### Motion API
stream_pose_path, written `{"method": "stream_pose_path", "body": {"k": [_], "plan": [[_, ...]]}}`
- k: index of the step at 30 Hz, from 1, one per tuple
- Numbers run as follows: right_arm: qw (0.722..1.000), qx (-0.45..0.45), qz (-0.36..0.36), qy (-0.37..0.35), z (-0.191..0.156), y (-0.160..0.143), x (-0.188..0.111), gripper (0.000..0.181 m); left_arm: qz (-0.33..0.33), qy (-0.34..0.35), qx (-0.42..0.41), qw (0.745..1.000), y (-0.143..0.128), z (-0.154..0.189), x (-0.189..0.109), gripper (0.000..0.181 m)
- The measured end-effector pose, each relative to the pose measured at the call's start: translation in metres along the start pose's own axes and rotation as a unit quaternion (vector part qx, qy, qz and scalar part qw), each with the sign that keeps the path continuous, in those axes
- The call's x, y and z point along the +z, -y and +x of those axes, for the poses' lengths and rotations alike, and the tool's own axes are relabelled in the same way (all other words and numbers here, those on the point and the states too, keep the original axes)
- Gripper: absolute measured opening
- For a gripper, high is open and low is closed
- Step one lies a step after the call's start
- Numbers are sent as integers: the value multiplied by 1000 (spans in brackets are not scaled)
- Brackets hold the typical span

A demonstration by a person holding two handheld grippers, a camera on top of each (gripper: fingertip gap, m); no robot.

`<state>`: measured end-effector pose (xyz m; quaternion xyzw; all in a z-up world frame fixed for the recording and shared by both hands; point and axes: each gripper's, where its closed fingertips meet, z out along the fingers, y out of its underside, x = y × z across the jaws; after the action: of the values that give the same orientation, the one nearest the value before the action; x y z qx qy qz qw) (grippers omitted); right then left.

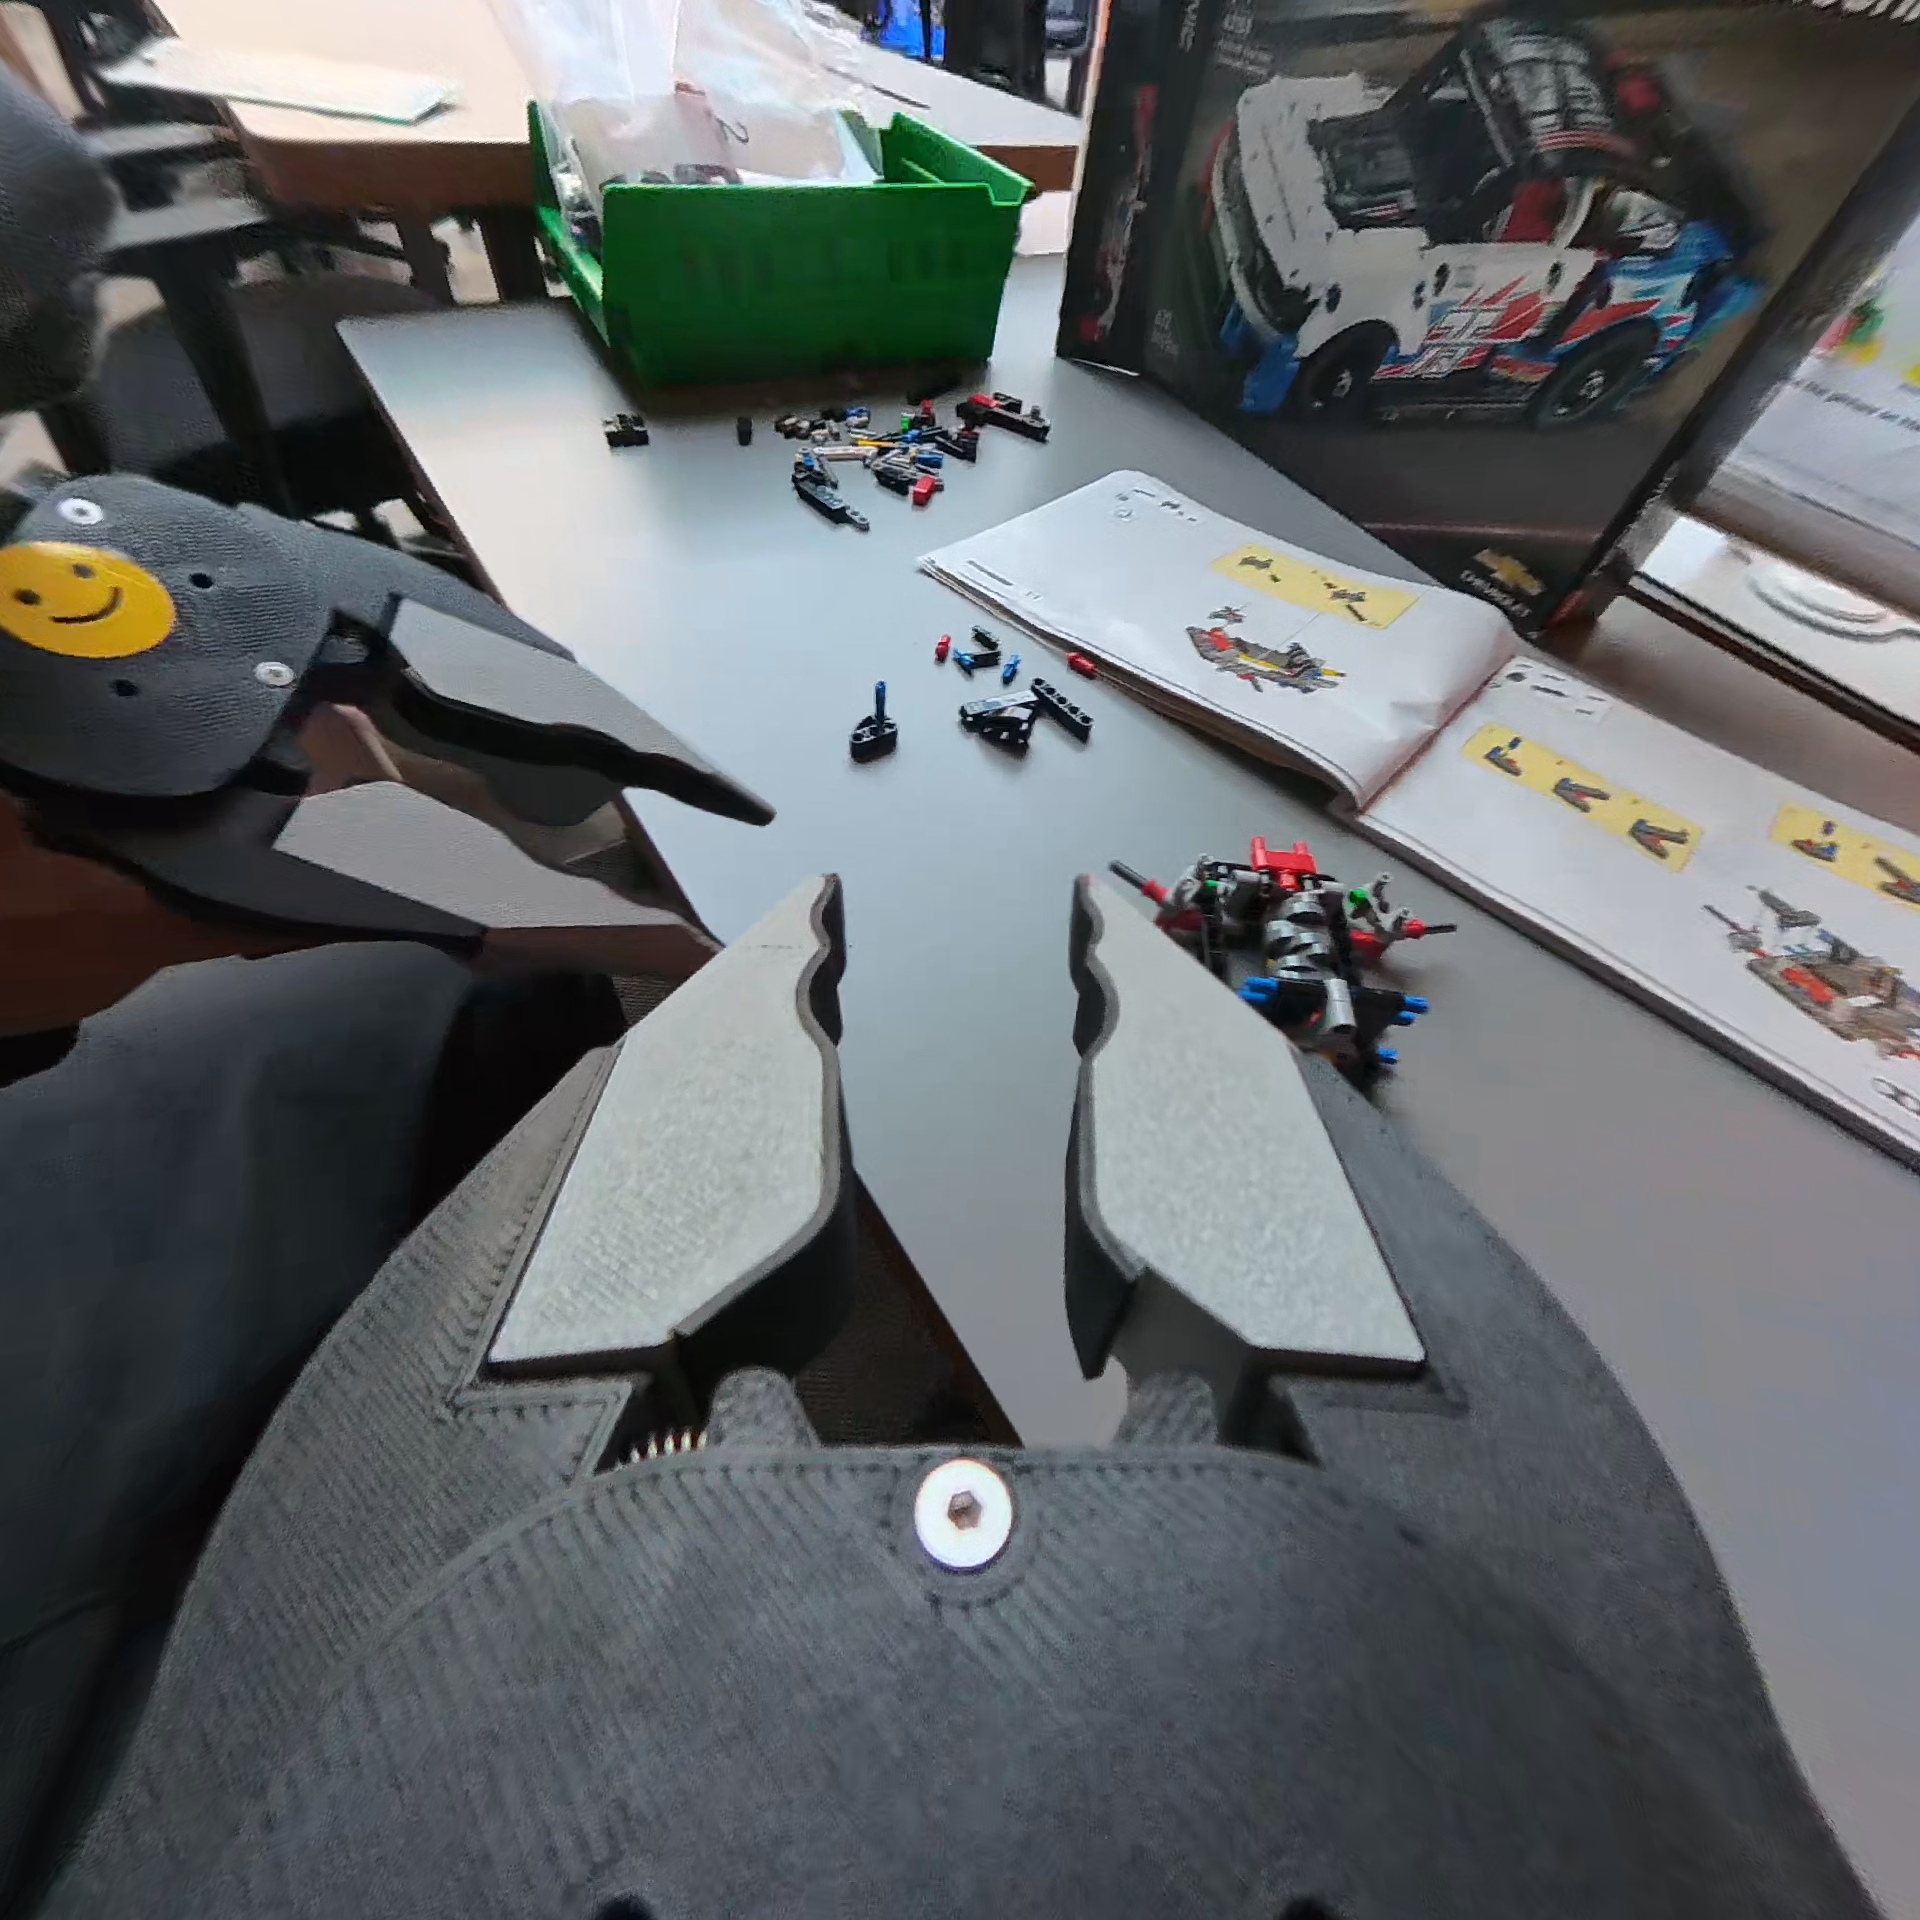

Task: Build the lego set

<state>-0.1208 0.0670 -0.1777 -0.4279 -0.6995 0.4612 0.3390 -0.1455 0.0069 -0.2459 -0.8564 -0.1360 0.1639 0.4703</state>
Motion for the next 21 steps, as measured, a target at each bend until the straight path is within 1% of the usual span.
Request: {"method": "stream_pose_path", "body": {"k": [3, 5, 7, 9, 11, 13, 14, 15, 16, 17, 18, 19, 20, 21], "plan": [[999, 28, 11, 37, -9, 2, 2, 44, 23, 7, 18, 1000, -15, 5, -35, 43], [997, 43, 21, 61, -14, 3, -1, 45, 28, 10, 23, 999, -32, 7, -61, 42], [994, 54, 29, 88, -26, 1, -1, 46, 34, 22, 24, 999, -51, 7, -89, 43], [993, 45, 16, 105, -45, -14, 2, 45, 44, 26, 3, 999, -73, 10, -116, 44], [995, 26, -5, 93, -61, -37, 6, 46, 51, 25, -32, 998, -100, 17, -139, 45], [994, 36, -15, 98, -82, -58, 2, 45, 60, 22, -76, 995, -125, 27, -161, 43], [994, 46, -14, 102, -92, -66, -1, 45, 59, 13, -120, 991, -127, 33, -172, 44], [992, 57, -10, 109, -103, -72, -5, 45, 63, -8, -152, 986, -121, 42, -184, 48], [991, 66, -10, 119, -114, -78, -9, 46, 72, -23, -151, 986, -114, 50, -197, 52], [989, 72, -11, 127, -124, -85, -14, 45, 67, -3, -131, 989, -116, 49, -209, 52], [989, 73, -14, 130, -132, -92, -18, 45, 51, 39, -120, 991, -127, 44, -221, 50], [989, 75, -15, 130, -138, -97, -23, 45, 40, 64, -128, 989, -140, 45, -233, 42], [988, 75, -12, 134, -145, -101, -28, 45, 37, 62, -152, 986, -151, 55, -242, 38], [988, 68, -12, 135, -151, -105, -33, 45, 32, 49, -180, 982, -159, 67, -250, 40]]}}
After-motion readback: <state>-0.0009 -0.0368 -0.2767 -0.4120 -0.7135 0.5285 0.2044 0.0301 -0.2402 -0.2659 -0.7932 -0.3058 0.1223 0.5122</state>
